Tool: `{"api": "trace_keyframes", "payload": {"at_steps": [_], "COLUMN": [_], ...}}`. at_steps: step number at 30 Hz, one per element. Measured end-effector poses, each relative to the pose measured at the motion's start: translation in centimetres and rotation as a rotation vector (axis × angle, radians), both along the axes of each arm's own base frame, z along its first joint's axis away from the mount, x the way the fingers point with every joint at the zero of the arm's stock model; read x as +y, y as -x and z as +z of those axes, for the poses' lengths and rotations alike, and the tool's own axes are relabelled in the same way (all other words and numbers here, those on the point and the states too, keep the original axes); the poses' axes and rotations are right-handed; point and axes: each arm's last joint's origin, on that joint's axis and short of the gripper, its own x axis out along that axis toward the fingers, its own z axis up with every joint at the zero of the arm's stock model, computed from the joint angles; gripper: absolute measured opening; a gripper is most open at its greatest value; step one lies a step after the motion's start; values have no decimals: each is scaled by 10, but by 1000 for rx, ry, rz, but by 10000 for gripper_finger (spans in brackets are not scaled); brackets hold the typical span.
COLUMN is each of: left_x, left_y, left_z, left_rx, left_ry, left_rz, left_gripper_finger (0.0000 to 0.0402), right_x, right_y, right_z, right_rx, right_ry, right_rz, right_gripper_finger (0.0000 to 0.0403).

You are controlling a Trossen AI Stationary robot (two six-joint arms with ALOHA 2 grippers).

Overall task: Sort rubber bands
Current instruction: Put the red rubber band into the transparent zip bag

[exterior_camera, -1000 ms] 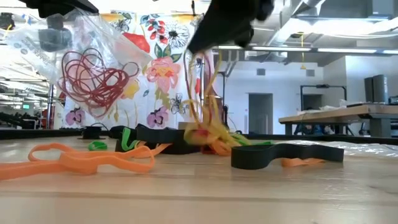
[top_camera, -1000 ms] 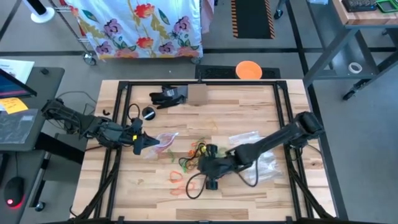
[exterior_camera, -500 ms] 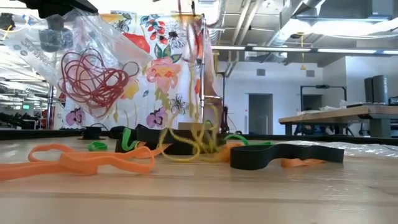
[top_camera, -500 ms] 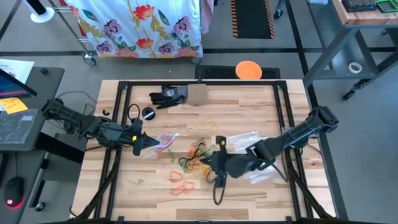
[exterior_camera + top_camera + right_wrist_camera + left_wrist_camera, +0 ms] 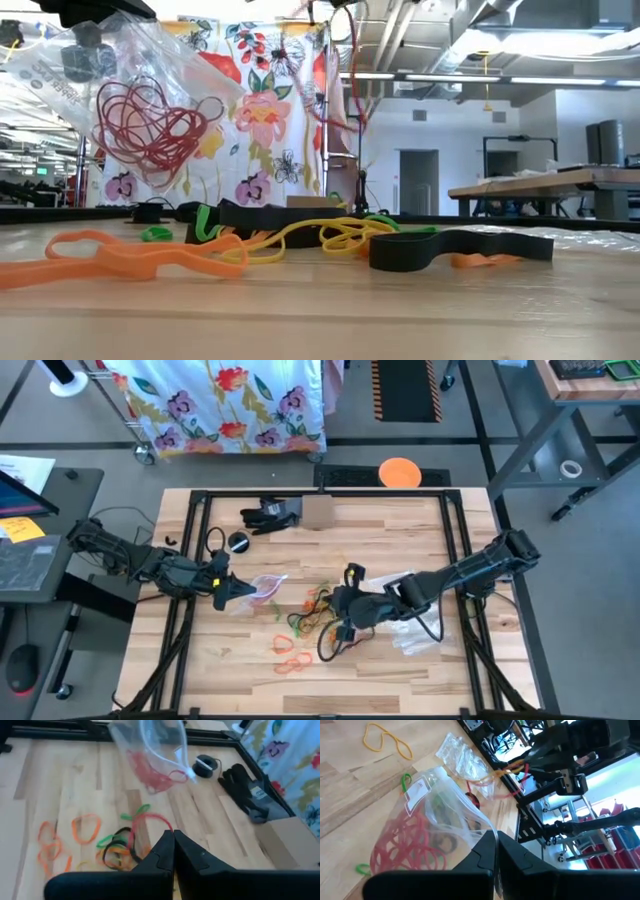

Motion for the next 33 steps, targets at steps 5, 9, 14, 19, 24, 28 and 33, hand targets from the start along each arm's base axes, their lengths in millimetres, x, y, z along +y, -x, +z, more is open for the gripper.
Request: {"api": "trace_keyframes", "payload": {"at_steps": [5,9,14,19,24,28,33], "left_x": [0,0,0,0,0,0,0], "left_y": [0,0,0,0,0,0,-1], "left_z": [0,0,0,0,0,0,-1], "left_rx": [-2,-1,-2,-2,-2,-2,5], "left_ry": [-1,-4,-5,-6,-13,-12,-15], "left_rz": [0,0,0,-1,0,0,2], "left_gripper_finger": [0,0,0,0,0,0,0], "right_x": [4,1,-5,4,0,-5,-11], "right_y": [1,3,5,0,-1,-3,-5], "right_z": [0,-3,-14,-12,-18,-15,-15], "right_rx": [5,24,121,39,58,40,36], "right_ry": [-39,-52,-101,-166,-132,-136,-138], "right_rz": [29,-28,17,154,118,107,89], "right_gripper_finger": [0,0,0,0,0,0,8]}}
